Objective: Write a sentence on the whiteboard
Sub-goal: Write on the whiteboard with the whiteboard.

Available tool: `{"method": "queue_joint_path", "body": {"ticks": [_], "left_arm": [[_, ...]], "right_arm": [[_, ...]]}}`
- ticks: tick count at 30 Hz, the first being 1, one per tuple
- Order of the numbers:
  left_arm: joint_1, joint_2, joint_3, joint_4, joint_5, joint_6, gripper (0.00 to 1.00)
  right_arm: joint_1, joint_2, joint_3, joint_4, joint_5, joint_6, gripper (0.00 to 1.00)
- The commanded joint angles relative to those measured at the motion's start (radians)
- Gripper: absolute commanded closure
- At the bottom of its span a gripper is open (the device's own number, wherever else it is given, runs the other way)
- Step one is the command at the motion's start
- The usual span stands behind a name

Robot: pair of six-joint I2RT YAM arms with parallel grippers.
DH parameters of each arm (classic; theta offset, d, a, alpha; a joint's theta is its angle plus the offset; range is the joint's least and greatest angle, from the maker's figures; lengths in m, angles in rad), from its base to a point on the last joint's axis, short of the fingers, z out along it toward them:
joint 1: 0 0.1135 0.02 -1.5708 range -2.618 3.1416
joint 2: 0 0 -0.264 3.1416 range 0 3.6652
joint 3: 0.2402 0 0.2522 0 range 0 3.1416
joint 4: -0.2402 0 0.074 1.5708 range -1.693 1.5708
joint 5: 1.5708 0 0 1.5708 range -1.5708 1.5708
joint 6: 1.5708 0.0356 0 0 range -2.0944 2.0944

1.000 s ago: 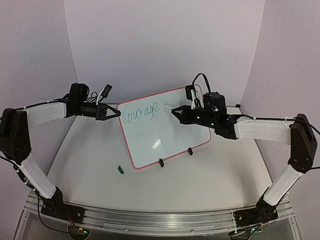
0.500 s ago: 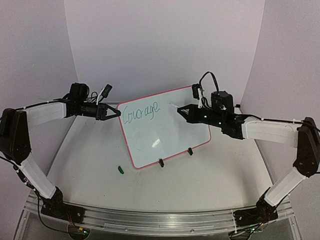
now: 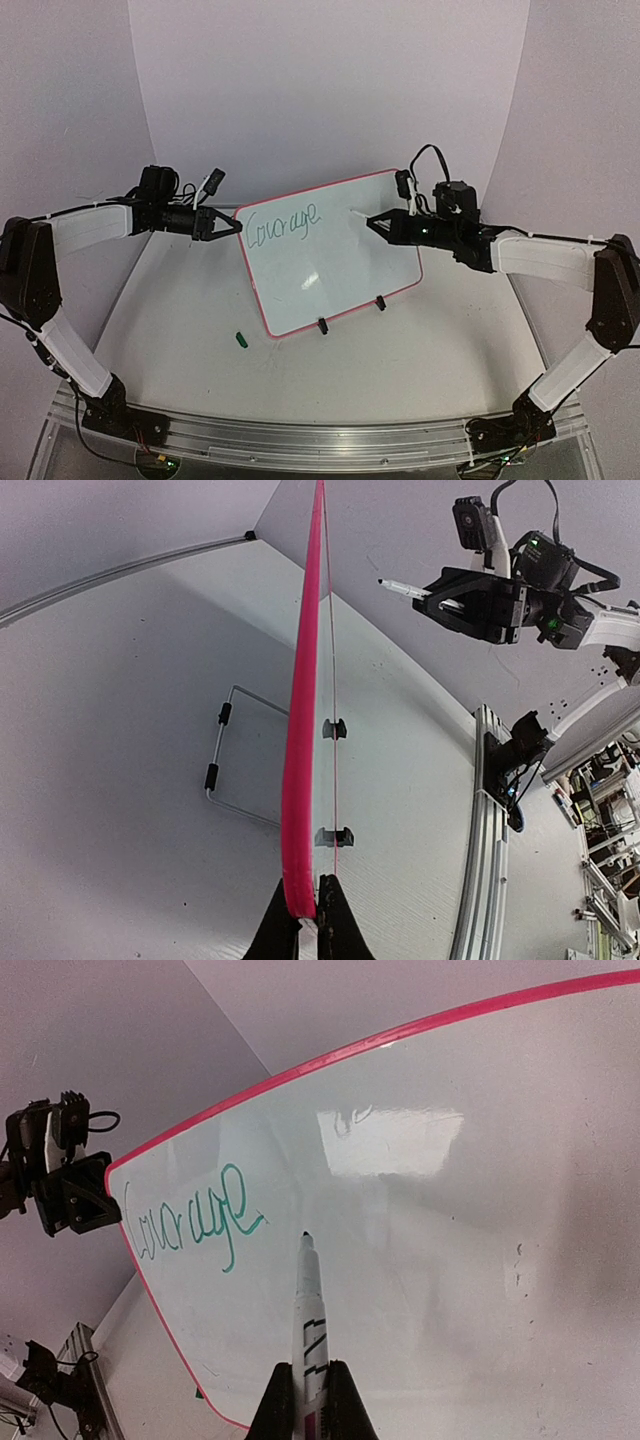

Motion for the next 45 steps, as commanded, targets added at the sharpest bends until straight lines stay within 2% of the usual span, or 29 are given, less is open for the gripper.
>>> {"method": "queue_joint_path", "body": {"ticks": [1, 15, 27, 45], "left_arm": [[-0.037, -0.014, 0.007, -0.043, -0.050, 0.088, 1.00], [-0.042, -0.012, 0.009, -0.043, -0.053, 0.088, 1.00], [-0.043, -0.019, 0.007, -0.044, -0.059, 0.092, 1.00], [-0.043, -0.011, 0.011, -0.052, -0.056, 0.095, 1.00]], "right_arm": [[-0.006, -0.034, 0.004, 0.013, -0.059, -0.018, 1.00], [-0.013, -0.015, 0.032, 0.015, -0.134, -0.043, 1.00], [-0.013, 0.028, 0.045, 0.029, -0.070, -0.052, 1.00], [-0.011, 0.155, 0.153, 0.071, -0.008, -0.026, 1.00]]}}
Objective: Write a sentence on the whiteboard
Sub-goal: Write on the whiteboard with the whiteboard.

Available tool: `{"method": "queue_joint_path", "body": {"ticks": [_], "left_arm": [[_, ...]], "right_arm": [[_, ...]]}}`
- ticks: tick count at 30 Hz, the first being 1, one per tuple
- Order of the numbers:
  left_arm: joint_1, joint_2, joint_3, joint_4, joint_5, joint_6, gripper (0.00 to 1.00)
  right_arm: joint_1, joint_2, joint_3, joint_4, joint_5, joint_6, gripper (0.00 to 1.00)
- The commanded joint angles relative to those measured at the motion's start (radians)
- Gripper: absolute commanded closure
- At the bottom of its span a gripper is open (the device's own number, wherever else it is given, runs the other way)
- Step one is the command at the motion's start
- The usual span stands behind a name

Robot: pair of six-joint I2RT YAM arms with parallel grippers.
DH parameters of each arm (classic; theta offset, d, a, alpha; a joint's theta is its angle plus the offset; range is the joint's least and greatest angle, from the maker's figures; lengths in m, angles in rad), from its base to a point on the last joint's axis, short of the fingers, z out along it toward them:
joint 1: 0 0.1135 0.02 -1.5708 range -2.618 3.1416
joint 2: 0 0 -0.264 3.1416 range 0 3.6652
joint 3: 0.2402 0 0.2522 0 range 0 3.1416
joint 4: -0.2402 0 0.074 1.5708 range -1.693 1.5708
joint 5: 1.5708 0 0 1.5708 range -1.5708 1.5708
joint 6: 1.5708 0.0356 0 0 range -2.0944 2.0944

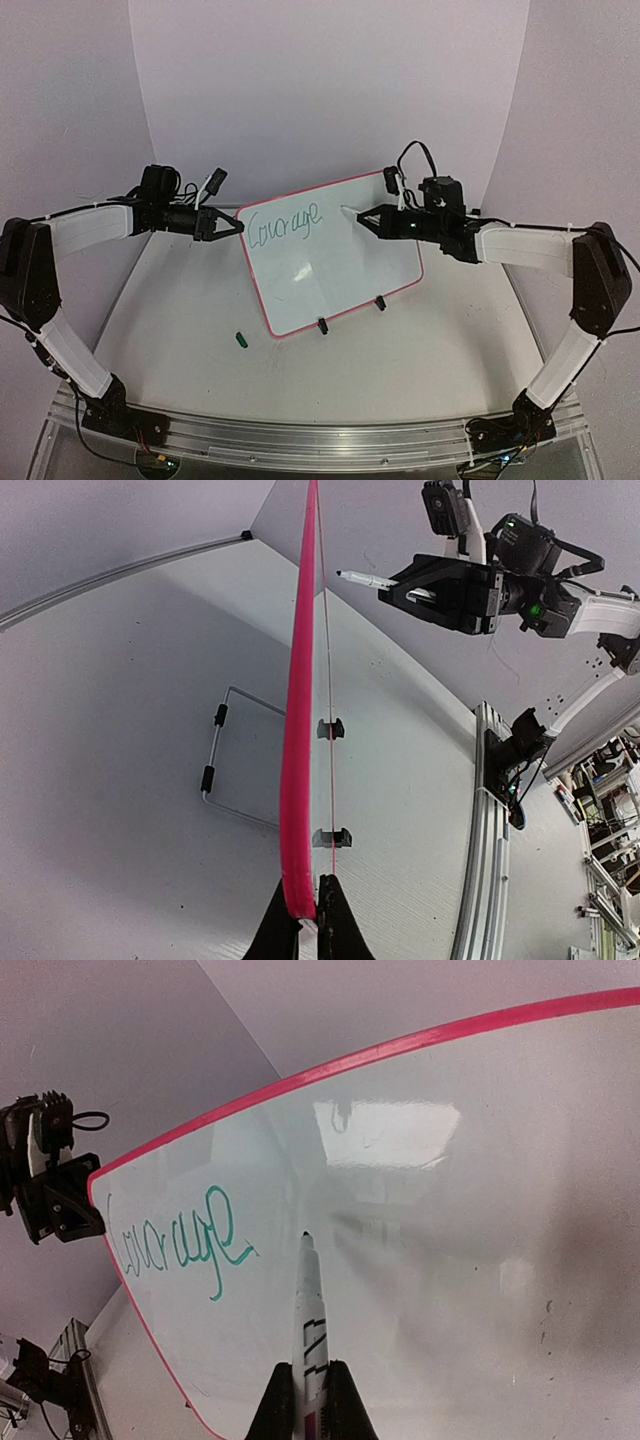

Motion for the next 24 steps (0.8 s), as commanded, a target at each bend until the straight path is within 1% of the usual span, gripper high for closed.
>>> {"method": "queue_joint_path", "body": {"ticks": [1, 9, 17, 20, 24], "left_arm": [[-0.028, -0.002, 0.011, -0.051, -0.041, 0.092, 1.00], [-0.028, -0.004, 0.011, -0.053, -0.040, 0.094, 1.00], [-0.028, -0.007, 0.012, -0.054, -0.041, 0.096, 1.00], [-0.028, -0.007, 0.013, -0.054, -0.039, 0.094, 1.00], [-0.028, -0.010, 0.012, -0.055, -0.041, 0.094, 1.00]], "right_arm": [[-0.002, 0.039, 0.054, 0.055, 0.024, 0.008, 1.00], [-0.003, 0.064, 0.062, 0.062, 0.058, 0.022, 1.00], [-0.004, 0.022, 0.017, 0.065, 0.170, 0.033, 1.00], [-0.003, 0.019, 0.016, 0.065, 0.167, 0.033, 1.00], [-0.003, 0.002, 0.007, 0.084, 0.118, 0.025, 1.00]]}}
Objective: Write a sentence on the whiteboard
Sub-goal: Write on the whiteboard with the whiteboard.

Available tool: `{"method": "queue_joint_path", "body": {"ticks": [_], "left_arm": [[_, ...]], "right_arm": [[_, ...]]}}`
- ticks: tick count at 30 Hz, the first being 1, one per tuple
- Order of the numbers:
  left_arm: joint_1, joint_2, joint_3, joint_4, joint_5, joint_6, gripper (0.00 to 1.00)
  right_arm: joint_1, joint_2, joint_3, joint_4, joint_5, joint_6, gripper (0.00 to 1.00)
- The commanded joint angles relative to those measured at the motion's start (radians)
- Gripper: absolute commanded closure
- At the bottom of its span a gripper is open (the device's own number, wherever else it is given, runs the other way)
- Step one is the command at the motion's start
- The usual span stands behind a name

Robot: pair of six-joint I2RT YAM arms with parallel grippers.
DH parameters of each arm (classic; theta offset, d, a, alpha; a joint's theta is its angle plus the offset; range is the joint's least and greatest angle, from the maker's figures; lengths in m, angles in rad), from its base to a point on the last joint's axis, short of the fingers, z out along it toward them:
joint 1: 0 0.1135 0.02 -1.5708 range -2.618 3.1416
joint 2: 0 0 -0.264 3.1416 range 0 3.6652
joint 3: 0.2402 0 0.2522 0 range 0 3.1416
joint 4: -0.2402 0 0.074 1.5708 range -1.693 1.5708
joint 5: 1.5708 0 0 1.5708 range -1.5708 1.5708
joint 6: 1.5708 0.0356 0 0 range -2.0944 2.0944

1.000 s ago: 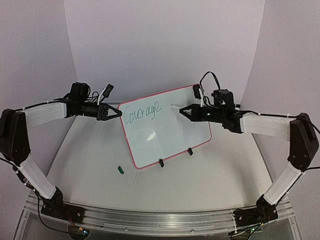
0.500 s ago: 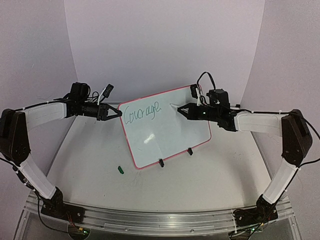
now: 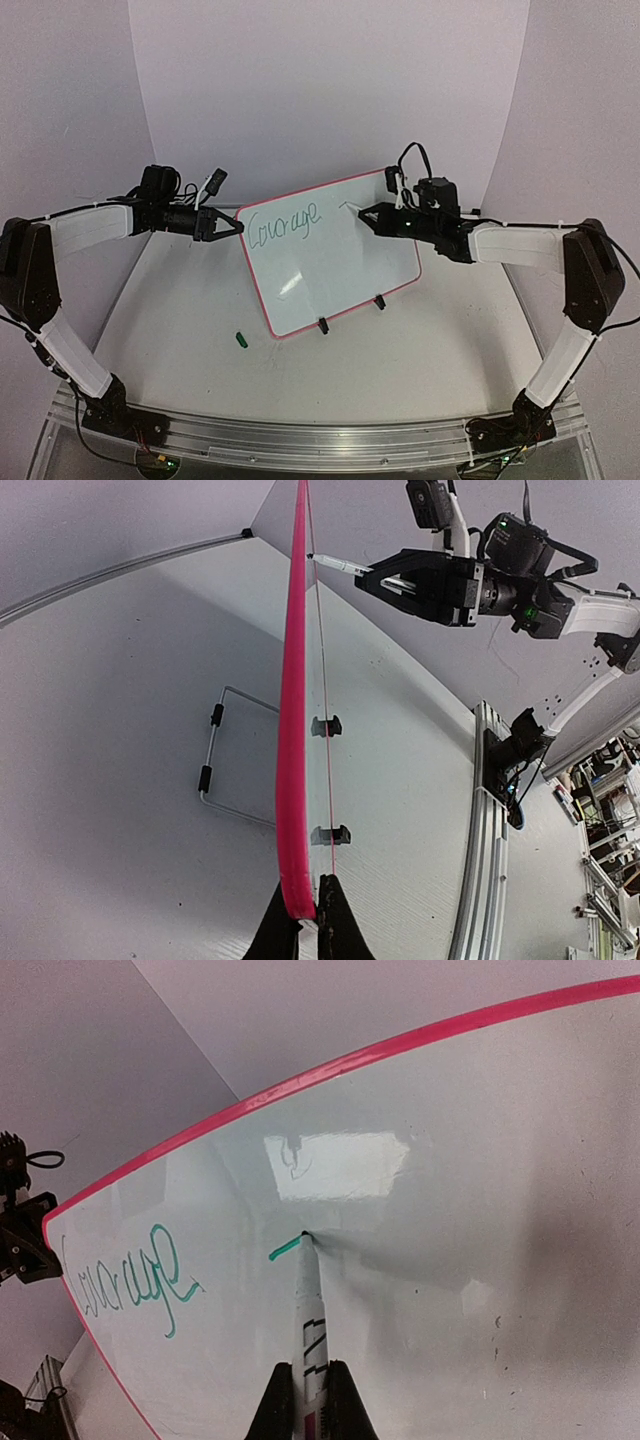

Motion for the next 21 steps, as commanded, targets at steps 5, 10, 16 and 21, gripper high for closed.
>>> {"method": "queue_joint_path", "body": {"ticks": [5, 10, 16, 21], "left_arm": [[-0.028, -0.011, 0.011, -0.046, -0.040, 0.095, 1.00], [-0.029, -0.011, 0.012, -0.045, -0.040, 0.093, 1.00], [-0.029, -0.011, 0.010, -0.045, -0.040, 0.094, 1.00], [-0.029, -0.008, 0.011, -0.045, -0.040, 0.094, 1.00]], "right_arm": [[-0.004, -0.102, -0.047, 0.082, -0.038, -0.003, 1.00], [-0.004, -0.095, -0.025, 0.091, -0.069, 0.001, 1.00], [-0.004, -0.037, 0.040, 0.065, -0.086, -0.004, 1.00], [-0.003, -0.005, 0.075, 0.046, -0.075, -0.012, 1.00]]}}
